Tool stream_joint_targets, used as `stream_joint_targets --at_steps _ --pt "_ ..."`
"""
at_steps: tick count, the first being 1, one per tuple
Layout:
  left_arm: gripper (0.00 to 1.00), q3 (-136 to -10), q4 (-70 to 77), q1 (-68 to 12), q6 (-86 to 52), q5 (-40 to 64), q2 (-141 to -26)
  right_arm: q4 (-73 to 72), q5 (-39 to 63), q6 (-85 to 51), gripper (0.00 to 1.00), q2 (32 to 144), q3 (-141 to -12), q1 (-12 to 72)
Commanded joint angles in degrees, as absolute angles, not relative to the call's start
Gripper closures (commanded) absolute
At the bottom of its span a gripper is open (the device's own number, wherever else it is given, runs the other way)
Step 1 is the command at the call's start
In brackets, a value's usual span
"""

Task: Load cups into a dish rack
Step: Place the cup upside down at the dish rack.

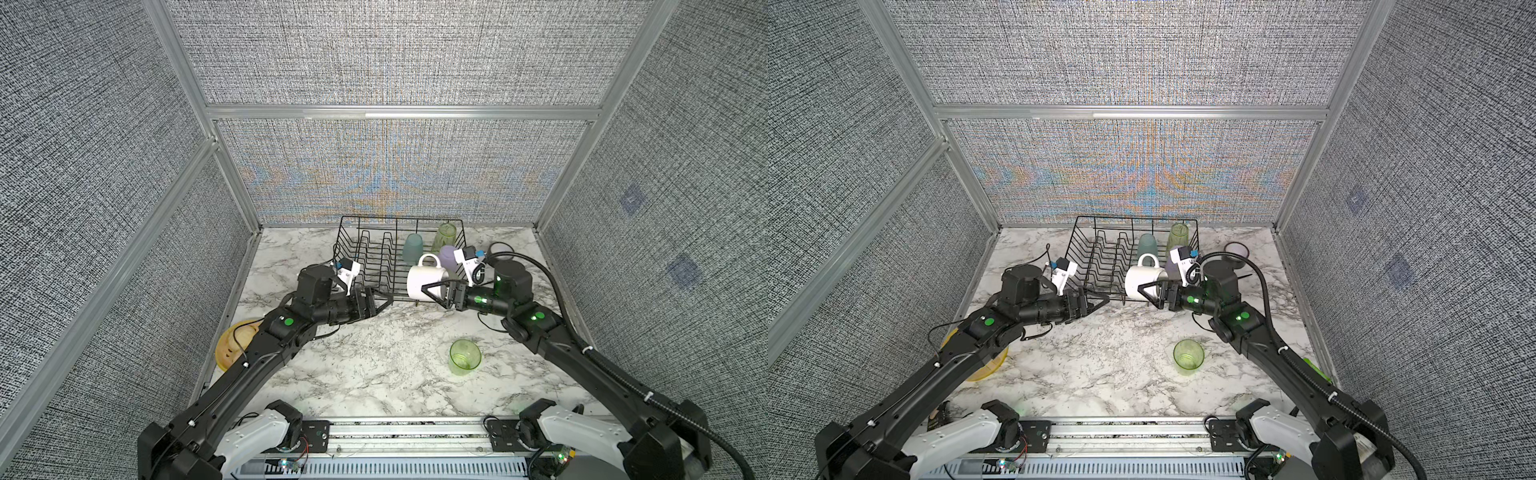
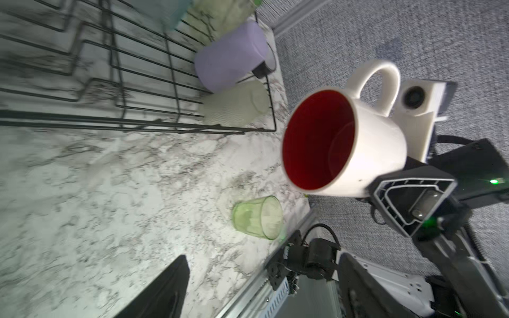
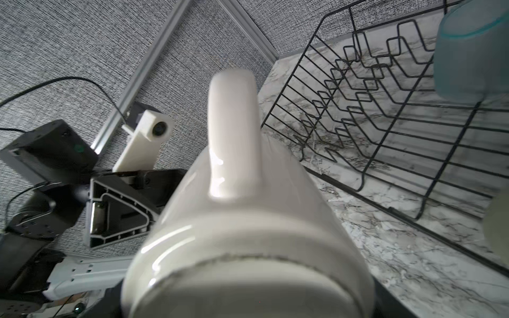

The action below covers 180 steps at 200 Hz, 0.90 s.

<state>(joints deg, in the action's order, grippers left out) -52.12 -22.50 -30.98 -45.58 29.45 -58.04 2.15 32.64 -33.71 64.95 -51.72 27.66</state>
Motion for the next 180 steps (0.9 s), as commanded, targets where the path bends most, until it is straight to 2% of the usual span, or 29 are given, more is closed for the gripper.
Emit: stream_joint_targets --at_steps 1,27,61,82,108,180 --pt "0.12 -53.1 -33.6 -30.6 -40.7 15.2 -55.6 13.8 26.4 -22.5 0.3 68.7 -59.3 27.6" --pt "0.11 -53.9 -39.7 -30.6 -39.1 5.6 -53.5 23.3 21.5 -16.0 0.32 74.9 -68.8 27.7" --pt "0.1 -55.2 -45.4 -30.5 -37.1 -1.8 -52.4 33.9 14.9 -10.1 0.34 83.1 -80.7 28.6" --pt "0.09 -56.0 -48.4 -30.5 -35.7 -4.1 -51.9 40.3 11.4 -6.9 0.35 88.6 -87.7 29.8" --pt "0.01 -56.0 -51.0 -30.5 -35.0 -7.2 -50.9 45.9 7.5 -4.4 0.37 94.6 -94.3 31.9" --pt "0.01 -55.7 -52.3 -30.5 -32.3 -10.0 -51.2 61.5 -6.3 -2.5 0.36 112.6 -113.8 36.9"
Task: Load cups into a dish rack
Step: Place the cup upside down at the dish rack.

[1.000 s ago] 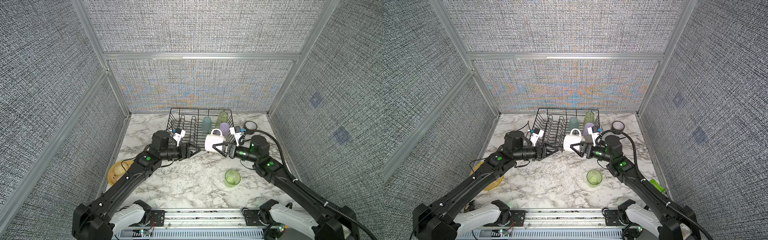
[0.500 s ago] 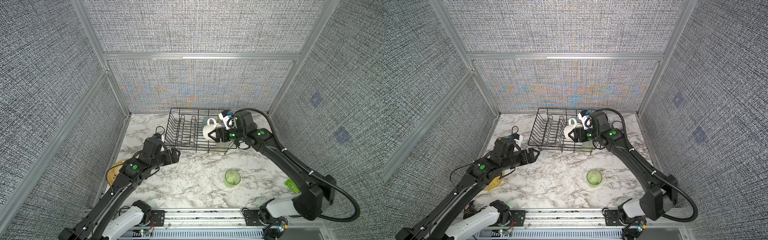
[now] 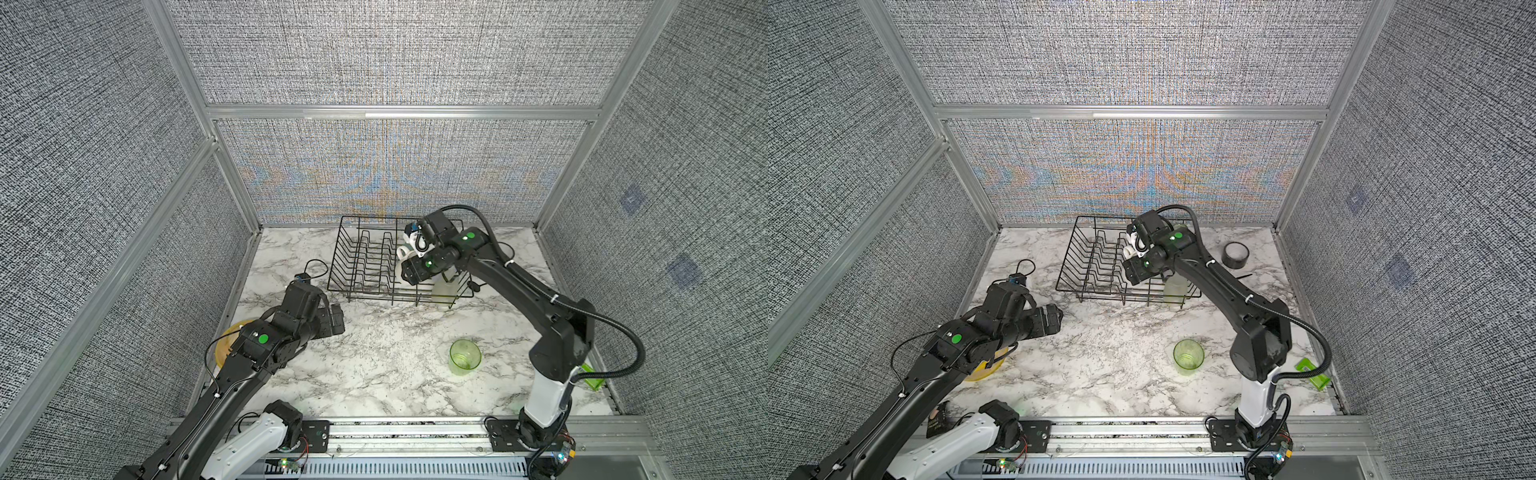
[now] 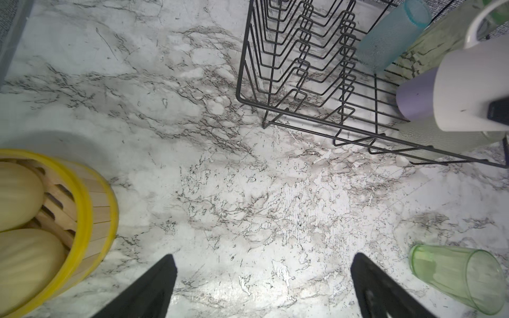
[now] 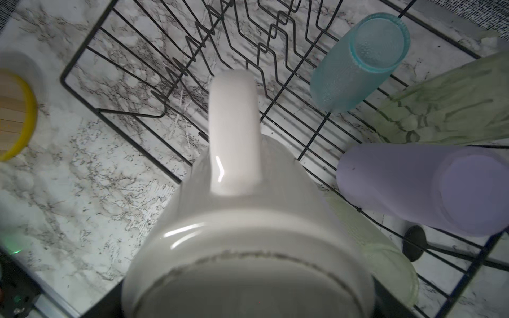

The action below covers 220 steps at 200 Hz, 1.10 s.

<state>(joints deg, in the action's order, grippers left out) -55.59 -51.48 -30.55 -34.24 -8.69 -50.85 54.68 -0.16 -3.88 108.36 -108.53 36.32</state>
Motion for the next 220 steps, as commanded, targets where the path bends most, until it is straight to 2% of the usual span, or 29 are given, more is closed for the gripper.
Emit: stream_joint_targets --at_steps 1,64,134,220 --pt "0.0 -55.7 -52.3 -30.5 -32.3 -10.0 -51.2 61.7 -6.5 -2.5 0.36 112.9 -114.1 36.9" --pt "0.0 -53.7 -50.1 -30.5 -31.9 -5.2 -52.7 63.5 -8.2 -2.5 0.36 123.4 -121.2 37.0" --pt "0.0 -54.3 -50.9 -30.5 -31.1 -5.1 -52.7 63.8 -10.0 -2.3 0.33 130.6 -125.4 36.4" --pt "0.01 -54.2 -52.9 -30.5 -31.3 -4.9 -51.7 65.6 -7.3 -1.5 0.26 132.9 -127.2 36.1"
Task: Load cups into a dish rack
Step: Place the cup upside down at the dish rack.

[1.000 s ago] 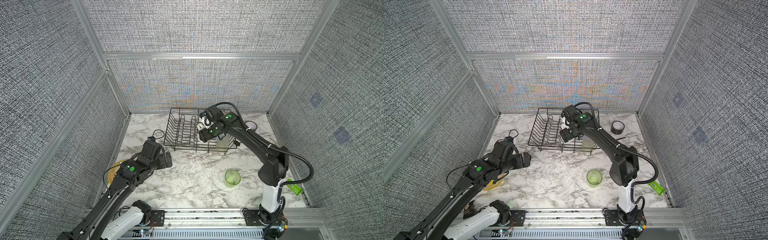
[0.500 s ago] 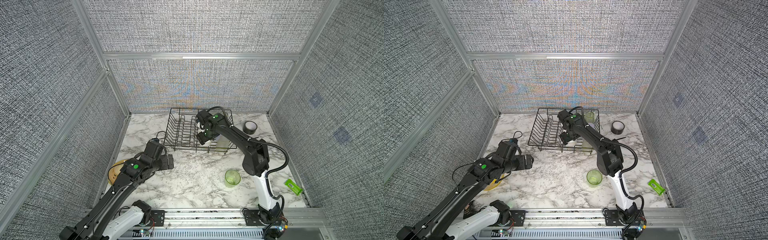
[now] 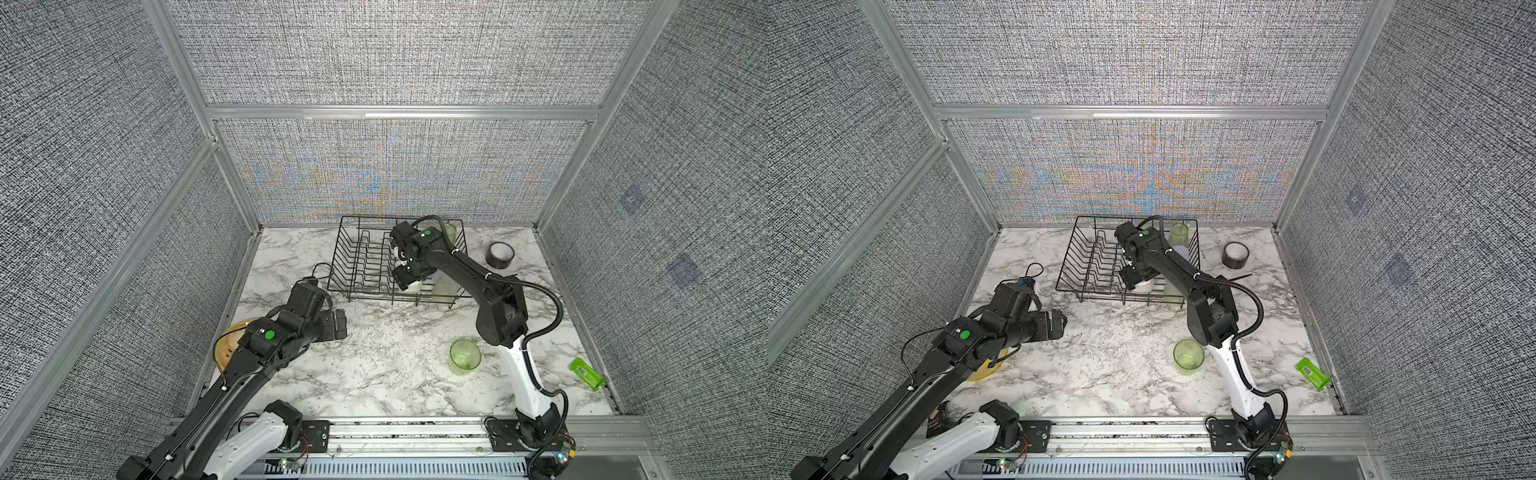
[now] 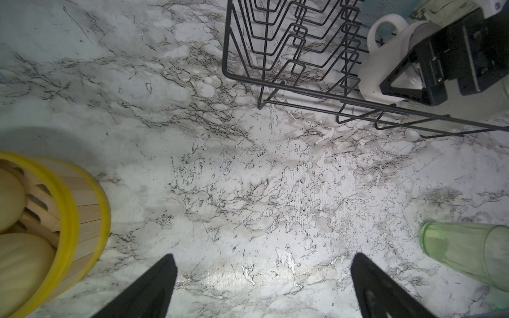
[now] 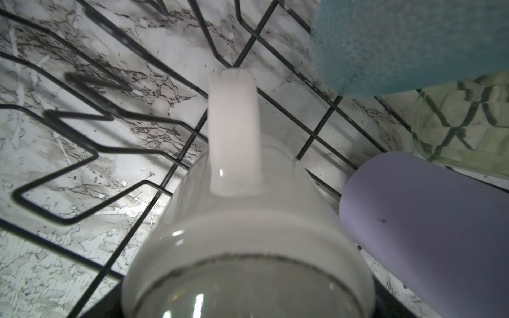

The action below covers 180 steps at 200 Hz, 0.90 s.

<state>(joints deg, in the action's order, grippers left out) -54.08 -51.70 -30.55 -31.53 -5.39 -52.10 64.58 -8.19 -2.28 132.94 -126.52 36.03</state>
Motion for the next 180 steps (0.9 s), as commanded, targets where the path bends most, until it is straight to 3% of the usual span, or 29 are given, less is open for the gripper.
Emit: stream_joint_targets --at_steps 1,180 --pt "0.01 -54.1 -52.9 -30.5 -31.3 -4.8 -51.7 65.6 -7.4 -1.5 0.26 132.8 -127.2 36.1" --pt "0.01 -53.5 -53.9 -30.5 -32.5 -5.0 -50.3 63.0 -11.7 1.9 0.23 133.6 -130.2 35.6"
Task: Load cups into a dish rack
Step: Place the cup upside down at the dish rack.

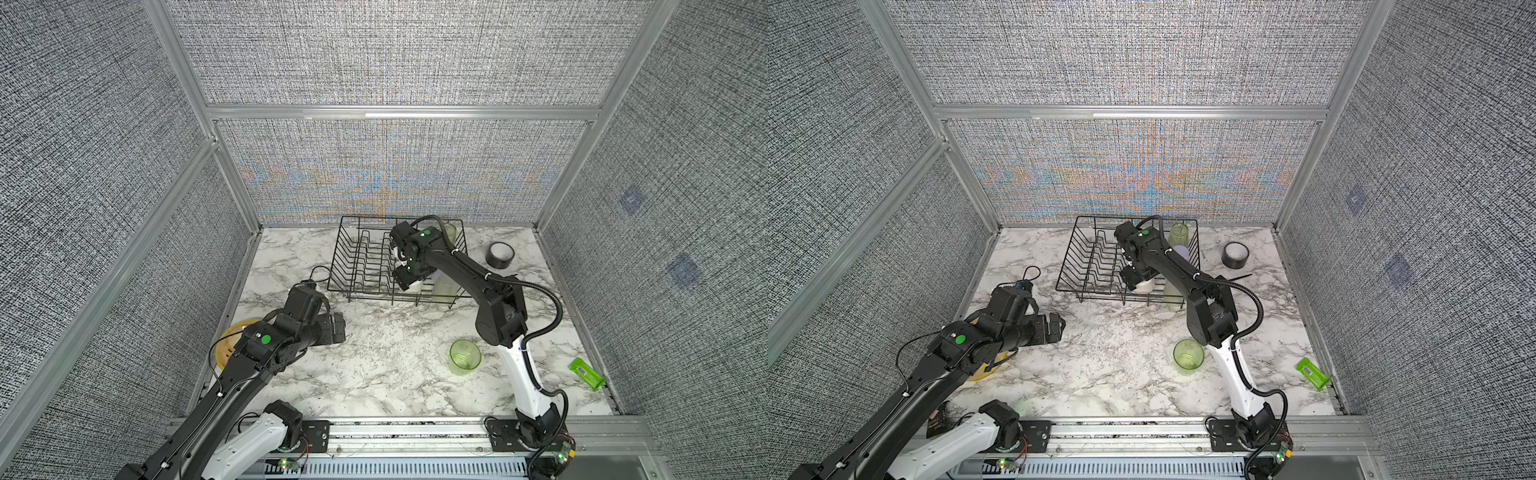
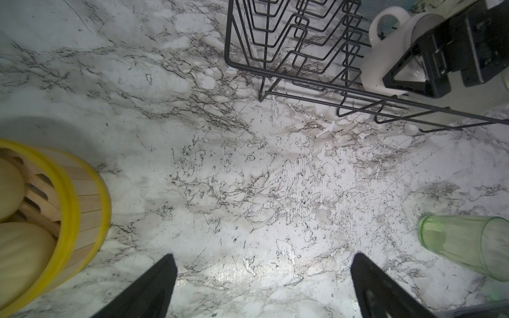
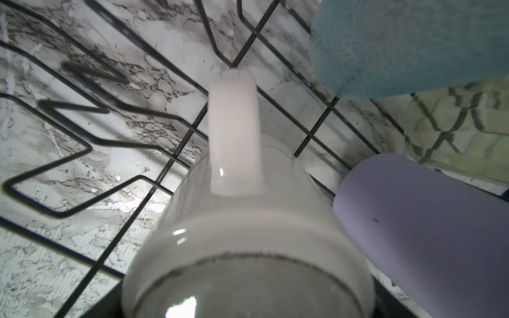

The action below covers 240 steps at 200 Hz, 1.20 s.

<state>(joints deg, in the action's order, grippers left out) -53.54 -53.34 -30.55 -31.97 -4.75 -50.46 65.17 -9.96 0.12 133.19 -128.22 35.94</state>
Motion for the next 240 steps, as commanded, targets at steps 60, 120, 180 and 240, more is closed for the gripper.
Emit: stream_joint_targets --at_steps 60,120,180,240 --pt "0.01 -53.3 -54.8 -30.5 -32.8 -5.9 -49.6 62.6 -9.2 4.6 0.23 136.1 -132.6 34.6" --pt "0.01 -53.4 -54.6 -30.5 -32.9 -6.0 -50.0 62.8 -10.4 6.0 0.19 137.5 -132.8 34.3" --pt "0.01 -53.5 -54.8 -30.5 -33.1 -6.2 -49.7 63.0 -14.2 7.1 0.14 137.8 -134.5 34.3" --pt "0.01 -53.6 -55.3 -30.5 -33.6 -6.0 -49.0 63.0 -13.9 6.2 0.09 136.3 -134.5 34.4"
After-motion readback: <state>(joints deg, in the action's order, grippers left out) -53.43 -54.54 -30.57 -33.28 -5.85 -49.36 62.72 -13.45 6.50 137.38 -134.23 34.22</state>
